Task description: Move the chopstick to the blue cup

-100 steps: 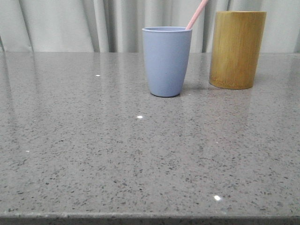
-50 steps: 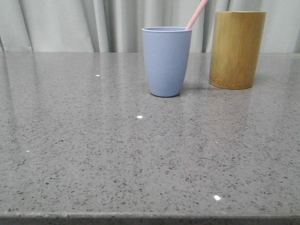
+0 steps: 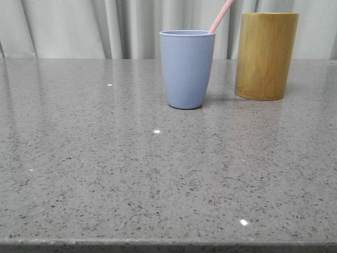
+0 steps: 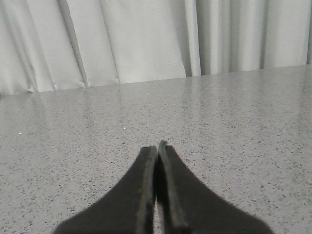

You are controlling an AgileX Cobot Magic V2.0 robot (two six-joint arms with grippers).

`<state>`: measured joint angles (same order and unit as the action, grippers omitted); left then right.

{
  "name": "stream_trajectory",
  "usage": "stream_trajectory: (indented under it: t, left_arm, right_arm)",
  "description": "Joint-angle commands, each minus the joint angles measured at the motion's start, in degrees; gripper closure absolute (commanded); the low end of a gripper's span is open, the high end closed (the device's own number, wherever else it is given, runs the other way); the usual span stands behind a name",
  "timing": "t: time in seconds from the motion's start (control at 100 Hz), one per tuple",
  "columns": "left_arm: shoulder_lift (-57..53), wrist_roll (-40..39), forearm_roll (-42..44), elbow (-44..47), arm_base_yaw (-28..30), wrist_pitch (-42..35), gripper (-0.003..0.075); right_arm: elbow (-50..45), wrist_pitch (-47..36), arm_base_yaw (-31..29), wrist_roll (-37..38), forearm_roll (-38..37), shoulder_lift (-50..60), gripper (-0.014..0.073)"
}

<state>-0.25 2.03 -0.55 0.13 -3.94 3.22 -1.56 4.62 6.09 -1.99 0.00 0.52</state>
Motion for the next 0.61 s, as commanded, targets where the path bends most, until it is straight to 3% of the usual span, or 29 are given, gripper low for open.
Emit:
stream_trajectory:
  t: [0.0, 0.6]
  left_arm:
    - [-2.0, -0.4, 0.1, 0.5, 0.2, -4.3, 0.0739]
    - [-2.0, -0.4, 0.1, 0.5, 0.2, -4.3, 0.0739]
  right_arm:
    - [0.0, -5.6, -0.3, -0.5, 0.0, 1.3, 0.0661]
    - [0.0, -4.9, -0.3, -0.5, 0.0, 1.3, 0.0661]
